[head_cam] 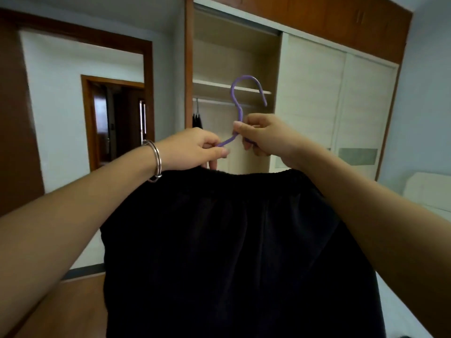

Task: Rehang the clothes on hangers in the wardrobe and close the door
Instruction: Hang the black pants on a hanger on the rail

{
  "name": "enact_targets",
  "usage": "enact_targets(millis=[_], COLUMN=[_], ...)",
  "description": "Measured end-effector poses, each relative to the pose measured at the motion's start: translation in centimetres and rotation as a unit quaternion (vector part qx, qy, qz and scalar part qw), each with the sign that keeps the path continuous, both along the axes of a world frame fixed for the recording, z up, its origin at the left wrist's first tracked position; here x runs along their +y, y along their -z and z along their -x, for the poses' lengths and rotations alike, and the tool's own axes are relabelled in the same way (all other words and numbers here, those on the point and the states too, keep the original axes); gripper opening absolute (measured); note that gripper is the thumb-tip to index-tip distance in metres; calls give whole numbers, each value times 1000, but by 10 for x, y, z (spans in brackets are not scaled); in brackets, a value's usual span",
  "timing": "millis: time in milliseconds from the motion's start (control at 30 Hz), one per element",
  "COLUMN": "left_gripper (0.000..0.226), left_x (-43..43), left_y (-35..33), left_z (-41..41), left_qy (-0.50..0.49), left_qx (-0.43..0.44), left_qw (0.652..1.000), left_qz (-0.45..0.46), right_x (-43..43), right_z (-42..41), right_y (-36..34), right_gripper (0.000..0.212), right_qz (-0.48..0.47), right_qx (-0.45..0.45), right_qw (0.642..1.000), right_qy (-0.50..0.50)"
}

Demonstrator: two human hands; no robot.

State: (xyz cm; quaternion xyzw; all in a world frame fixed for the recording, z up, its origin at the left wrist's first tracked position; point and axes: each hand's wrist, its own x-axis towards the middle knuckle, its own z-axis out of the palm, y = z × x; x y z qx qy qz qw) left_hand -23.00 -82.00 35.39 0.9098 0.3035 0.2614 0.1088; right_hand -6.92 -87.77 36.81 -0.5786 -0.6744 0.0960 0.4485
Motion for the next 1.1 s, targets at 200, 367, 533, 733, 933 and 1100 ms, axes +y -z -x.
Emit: enact_targets(millis=[200, 367, 533, 733, 933, 1100], left_gripper=[31, 35, 30, 26, 26, 46], left_x=[58, 110, 154, 212, 290, 362], left_y=[20, 31, 26, 26, 33, 62], left_z=[28, 42, 51, 65, 107, 142], left_qy=[-109, -220, -165, -148, -299, -332], left_qx=[-100, -160, -299, -284, -197, -17], left_qw=[987, 957, 894, 907, 933, 942], left_qz=[57, 101, 289, 275, 18, -46], right_x=[85, 163, 231, 291, 350, 397], right_z=[46, 89, 111, 104, 96, 104], right_y=[6, 14, 11, 4, 10, 16], right_gripper=[30, 23, 18, 18, 27, 26], right_qz=[-18, 49, 73, 114, 171, 161], right_qx=[-130, -57, 20, 36, 110, 114], right_qw=[991, 997, 995, 981, 956, 952], right_qy=[31, -13, -67, -153, -214, -232])
